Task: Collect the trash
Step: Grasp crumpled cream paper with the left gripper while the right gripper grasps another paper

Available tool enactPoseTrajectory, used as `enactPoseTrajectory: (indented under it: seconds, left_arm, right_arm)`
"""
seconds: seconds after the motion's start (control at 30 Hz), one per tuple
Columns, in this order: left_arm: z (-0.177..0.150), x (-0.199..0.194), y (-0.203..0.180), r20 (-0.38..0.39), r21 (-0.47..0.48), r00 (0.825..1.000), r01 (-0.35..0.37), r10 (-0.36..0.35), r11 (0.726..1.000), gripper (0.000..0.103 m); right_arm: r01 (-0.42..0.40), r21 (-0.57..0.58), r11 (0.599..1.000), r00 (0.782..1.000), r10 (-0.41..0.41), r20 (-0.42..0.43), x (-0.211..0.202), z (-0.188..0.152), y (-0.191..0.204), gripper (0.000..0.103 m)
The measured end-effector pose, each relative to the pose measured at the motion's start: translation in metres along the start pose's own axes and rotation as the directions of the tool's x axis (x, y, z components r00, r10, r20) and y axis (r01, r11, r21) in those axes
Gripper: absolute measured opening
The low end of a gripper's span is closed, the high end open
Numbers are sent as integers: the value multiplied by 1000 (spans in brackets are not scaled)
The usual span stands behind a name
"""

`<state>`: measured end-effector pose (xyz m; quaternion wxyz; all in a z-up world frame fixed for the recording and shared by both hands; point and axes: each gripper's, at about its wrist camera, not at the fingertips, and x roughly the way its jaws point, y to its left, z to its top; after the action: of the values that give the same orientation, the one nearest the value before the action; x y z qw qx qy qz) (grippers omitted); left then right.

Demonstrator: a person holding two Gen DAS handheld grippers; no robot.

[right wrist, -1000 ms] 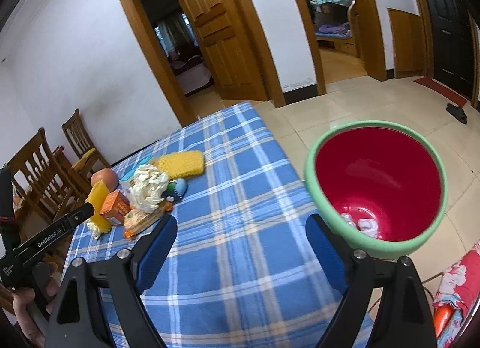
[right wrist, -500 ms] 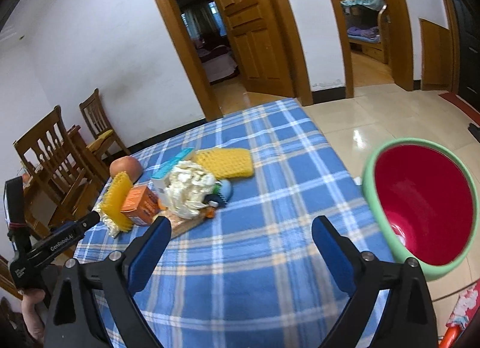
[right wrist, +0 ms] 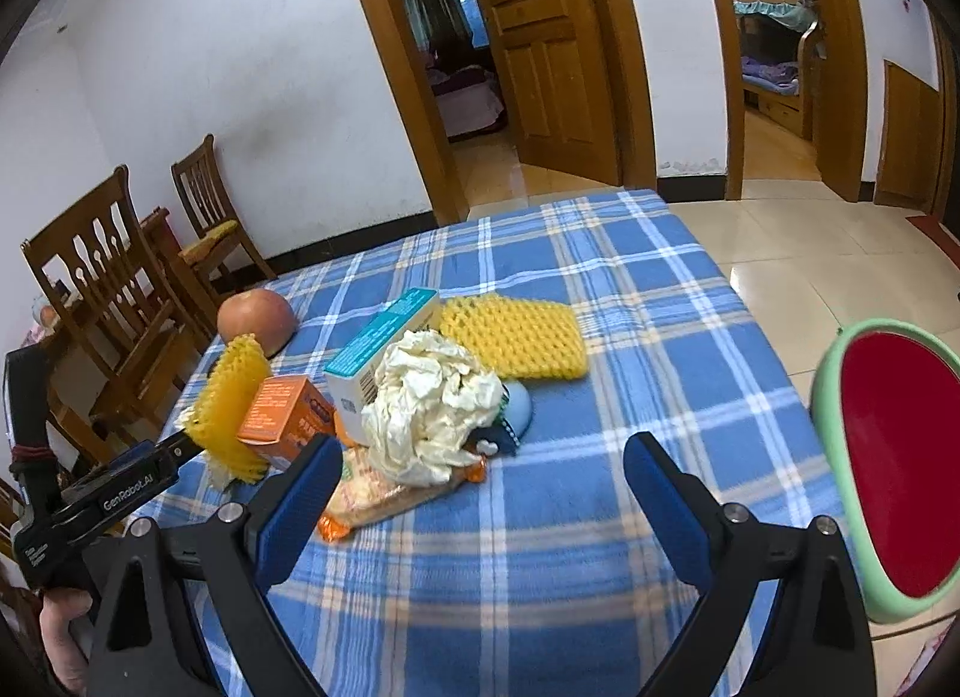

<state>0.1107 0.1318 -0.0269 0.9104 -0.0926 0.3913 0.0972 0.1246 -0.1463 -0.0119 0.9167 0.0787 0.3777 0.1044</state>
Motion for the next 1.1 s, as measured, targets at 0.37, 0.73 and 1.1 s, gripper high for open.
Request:
enactPoseTrajectory:
  seconds: [0.37,0.73,1.1]
  left_arm:
    - [-5,23,2,-41,-22,998,40,-41,999,79]
    - [-10,29,4,-85,-55,985,147,-151,988,36]
    - [-16,4,4,-51,-56,982,180,-183,982,25]
  right_arm:
    - [-18,-3,1000,998,18,-57,36,2,5,85]
    - [-85,-29,996,994,83,-72,40,-3,11,35]
    - [-107,-32,994,994,107,-19,12,-9,11,30]
